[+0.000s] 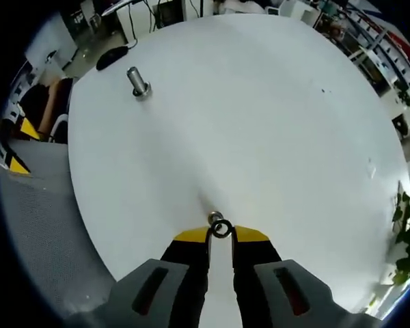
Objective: Place the washer onto the threaded stud by aligning its center hole with the stud, sliding it down to the base, and recovering from edge contact or off-axis alignment until the washer reaches the visible bottom stop.
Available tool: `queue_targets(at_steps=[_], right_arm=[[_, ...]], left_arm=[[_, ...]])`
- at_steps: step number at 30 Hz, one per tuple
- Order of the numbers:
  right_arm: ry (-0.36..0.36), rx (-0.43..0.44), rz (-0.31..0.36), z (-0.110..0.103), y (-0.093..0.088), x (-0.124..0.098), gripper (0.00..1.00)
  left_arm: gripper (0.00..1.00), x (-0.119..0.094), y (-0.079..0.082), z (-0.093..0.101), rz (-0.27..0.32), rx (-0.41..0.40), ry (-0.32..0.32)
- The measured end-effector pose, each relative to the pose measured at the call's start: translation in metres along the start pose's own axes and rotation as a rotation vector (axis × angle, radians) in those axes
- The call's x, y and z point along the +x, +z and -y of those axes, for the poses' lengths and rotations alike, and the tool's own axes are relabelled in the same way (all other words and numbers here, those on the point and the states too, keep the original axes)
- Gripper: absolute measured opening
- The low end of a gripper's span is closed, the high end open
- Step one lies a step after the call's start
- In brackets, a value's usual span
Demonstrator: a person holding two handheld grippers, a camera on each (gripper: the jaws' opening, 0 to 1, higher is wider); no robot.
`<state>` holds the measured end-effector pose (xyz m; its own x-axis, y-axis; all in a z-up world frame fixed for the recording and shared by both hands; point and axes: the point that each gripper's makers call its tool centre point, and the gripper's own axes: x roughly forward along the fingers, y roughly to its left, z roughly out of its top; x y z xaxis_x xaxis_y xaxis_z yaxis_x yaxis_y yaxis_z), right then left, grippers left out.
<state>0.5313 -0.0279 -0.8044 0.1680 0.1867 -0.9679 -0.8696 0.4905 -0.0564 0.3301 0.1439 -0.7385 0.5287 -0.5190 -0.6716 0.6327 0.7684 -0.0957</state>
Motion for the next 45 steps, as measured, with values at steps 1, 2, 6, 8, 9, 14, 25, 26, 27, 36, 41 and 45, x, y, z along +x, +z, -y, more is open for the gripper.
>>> queue_targets(at_steps=[1, 2, 6, 8, 9, 14, 25, 26, 27, 36, 41, 45], right_arm=[[0.002, 0.004, 0.003, -0.001, 0.001, 0.0, 0.13], [0.003, 0.007, 0.005, -0.001, 0.002, 0.0, 0.13], [0.007, 0.007, 0.009, -0.001, 0.004, 0.001, 0.13], [0.011, 0.006, 0.01, -0.003, 0.004, 0.001, 0.14], [0.014, 0.006, 0.009, -0.004, 0.003, 0.001, 0.14], [0.018, -0.007, 0.001, -0.006, 0.002, 0.004, 0.14], [0.029, 0.007, -0.016, -0.007, -0.002, 0.02, 0.14], [0.031, 0.009, -0.018, -0.007, -0.003, 0.022, 0.14], [0.035, 0.018, -0.02, -0.009, -0.004, 0.025, 0.14], [0.045, 0.039, -0.038, -0.013, -0.011, 0.044, 0.14], [0.041, 0.031, -0.054, -0.011, -0.014, 0.05, 0.14], [0.044, 0.037, -0.054, -0.013, -0.014, 0.047, 0.14]], left_arm=[[0.27, 0.0, 0.0, 0.0, 0.0, 0.001, 0.0], [0.27, 0.0, 0.0, 0.0, -0.001, 0.001, 0.0], [0.27, 0.0, 0.0, 0.001, -0.001, 0.002, -0.001], [0.27, 0.0, 0.0, 0.0, -0.002, 0.002, -0.001], [0.27, 0.0, 0.0, 0.0, -0.002, 0.002, -0.002], [0.27, 0.001, 0.0, 0.001, -0.003, 0.003, -0.003], [0.27, 0.001, -0.001, 0.001, -0.008, 0.002, -0.001], [0.27, 0.001, -0.002, 0.001, -0.009, 0.003, -0.001], [0.27, 0.001, -0.002, 0.001, -0.01, 0.003, 0.0], [0.27, 0.001, -0.004, -0.001, -0.019, 0.0, 0.006], [0.26, 0.001, -0.005, -0.001, -0.022, -0.001, 0.01], [0.27, 0.001, -0.003, -0.001, -0.015, -0.006, 0.008]])
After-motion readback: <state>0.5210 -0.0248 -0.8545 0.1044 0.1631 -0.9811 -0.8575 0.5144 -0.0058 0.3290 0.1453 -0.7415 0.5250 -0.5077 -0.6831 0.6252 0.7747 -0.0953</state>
